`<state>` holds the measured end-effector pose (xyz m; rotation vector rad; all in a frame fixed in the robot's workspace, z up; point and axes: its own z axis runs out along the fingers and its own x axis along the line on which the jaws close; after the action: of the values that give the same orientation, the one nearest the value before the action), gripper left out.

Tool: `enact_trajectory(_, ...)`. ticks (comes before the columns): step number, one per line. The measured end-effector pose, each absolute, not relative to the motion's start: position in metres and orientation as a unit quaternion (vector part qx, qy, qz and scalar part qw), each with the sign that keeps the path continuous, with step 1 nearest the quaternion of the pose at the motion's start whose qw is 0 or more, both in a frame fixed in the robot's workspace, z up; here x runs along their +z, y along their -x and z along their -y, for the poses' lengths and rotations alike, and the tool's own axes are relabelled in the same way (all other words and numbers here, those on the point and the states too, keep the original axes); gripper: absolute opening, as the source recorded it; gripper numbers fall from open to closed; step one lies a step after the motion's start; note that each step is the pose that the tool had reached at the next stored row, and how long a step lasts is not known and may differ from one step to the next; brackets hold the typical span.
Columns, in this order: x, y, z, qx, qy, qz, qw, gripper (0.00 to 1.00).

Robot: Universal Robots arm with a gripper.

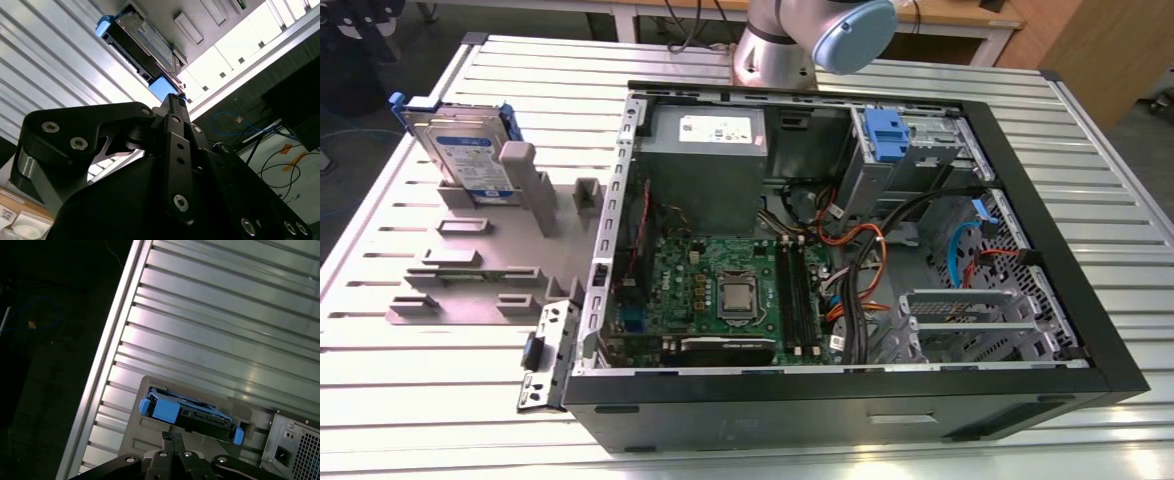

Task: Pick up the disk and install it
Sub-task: 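Pick up the disk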

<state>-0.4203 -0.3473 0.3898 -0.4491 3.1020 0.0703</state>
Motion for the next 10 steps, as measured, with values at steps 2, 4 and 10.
enact_trajectory(2, 0.3898, 0.4203, 0.3473, 0.022, 0.145, -0.989, 0.003, 0.11)
enact_trajectory(4, 0.3897, 0.4203, 0.3473, 0.022, 0.146, -0.989, 0.003, 0.11)
enact_trajectory(10, 0.3898, 0.4203, 0.3473, 0.022, 0.151, -0.988, 0.003, 0.11)
